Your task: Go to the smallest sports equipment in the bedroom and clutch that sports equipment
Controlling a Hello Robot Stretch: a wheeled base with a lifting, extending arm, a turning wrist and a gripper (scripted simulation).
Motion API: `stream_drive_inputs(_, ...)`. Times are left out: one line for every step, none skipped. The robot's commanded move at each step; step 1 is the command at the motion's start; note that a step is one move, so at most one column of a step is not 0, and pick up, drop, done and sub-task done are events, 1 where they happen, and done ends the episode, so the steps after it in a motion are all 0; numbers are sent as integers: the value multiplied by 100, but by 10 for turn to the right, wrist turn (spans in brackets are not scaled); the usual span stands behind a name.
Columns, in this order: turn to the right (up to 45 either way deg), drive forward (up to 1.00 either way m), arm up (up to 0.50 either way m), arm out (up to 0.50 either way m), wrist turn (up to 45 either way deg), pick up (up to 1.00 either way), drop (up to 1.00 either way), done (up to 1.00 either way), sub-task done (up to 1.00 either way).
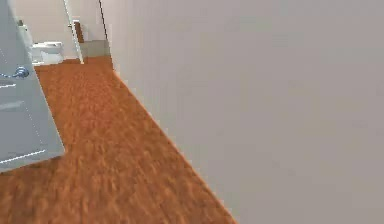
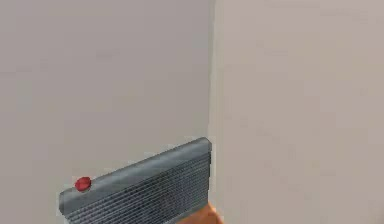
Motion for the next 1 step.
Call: stream_drive_inputs(-450, 0, 0, 0, 0, 0, 0, 0, 0)
